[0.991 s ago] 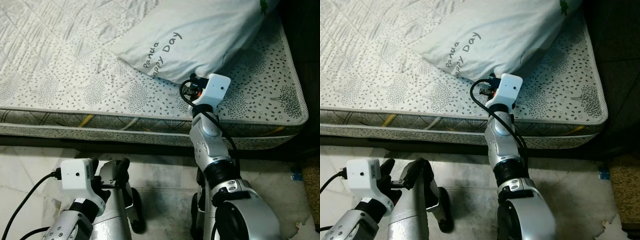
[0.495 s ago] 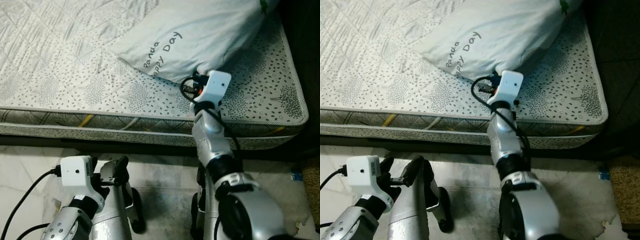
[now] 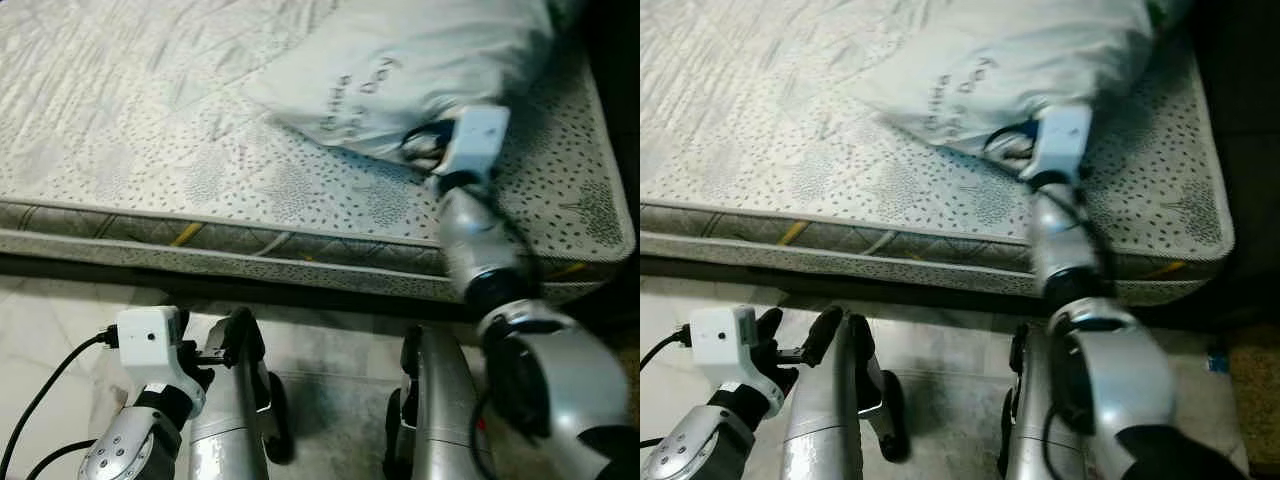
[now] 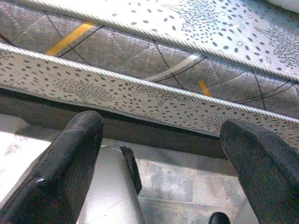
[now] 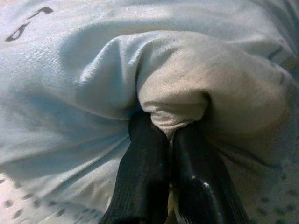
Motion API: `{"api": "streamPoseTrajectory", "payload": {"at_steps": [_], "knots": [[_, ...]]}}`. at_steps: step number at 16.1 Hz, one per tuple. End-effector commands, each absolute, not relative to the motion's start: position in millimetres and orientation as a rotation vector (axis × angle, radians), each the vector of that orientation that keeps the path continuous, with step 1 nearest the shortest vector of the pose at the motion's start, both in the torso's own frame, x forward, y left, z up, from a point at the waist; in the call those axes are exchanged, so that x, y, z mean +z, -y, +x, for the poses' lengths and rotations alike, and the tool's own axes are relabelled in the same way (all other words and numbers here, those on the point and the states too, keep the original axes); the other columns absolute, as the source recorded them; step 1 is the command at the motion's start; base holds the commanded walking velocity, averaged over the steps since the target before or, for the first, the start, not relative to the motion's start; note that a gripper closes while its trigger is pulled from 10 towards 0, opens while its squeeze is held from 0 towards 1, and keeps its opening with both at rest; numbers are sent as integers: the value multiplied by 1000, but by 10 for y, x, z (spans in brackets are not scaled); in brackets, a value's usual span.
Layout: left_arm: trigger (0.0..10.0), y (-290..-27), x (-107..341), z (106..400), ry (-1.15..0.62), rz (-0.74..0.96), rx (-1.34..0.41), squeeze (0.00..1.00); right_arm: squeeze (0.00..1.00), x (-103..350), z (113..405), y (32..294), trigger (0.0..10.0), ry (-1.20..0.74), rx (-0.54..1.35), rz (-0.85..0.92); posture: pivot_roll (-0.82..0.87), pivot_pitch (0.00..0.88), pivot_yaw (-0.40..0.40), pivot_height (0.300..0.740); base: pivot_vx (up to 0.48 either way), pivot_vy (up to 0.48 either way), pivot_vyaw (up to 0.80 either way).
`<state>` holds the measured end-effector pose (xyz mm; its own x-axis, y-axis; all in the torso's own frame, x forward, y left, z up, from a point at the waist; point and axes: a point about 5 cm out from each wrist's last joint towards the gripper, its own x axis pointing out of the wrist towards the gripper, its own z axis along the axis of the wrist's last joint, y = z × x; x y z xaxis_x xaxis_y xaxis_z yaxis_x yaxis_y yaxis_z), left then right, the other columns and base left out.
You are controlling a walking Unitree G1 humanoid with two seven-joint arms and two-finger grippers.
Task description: Clean up the room
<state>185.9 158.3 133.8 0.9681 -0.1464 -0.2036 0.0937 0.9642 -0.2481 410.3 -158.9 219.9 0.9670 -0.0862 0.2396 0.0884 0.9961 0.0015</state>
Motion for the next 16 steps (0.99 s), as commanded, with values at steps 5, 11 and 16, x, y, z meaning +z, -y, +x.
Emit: {"api": "streamPoseTrajectory", "payload": {"at_steps": [5, 11, 16], "knots": [[10000, -1644, 1291, 1880, -242, -229, -89, 0, 0, 2717, 4086, 2357, 0, 330, -282, -86, 38, 300, 68, 552, 0, 0, 0], [10000, -1644, 1279, 1940, -237, -231, -94, 0, 0, 3033, 3943, 2872, 0, 369, -410, -205, 4, 292, 76, 552, 0, 0, 0], [10000, -1624, 1257, 1978, -238, -239, -107, 0, 0, 2928, 3675, 3409, 0, 340, -540, -257, -21, 285, 86, 552, 0, 0, 0]]}}
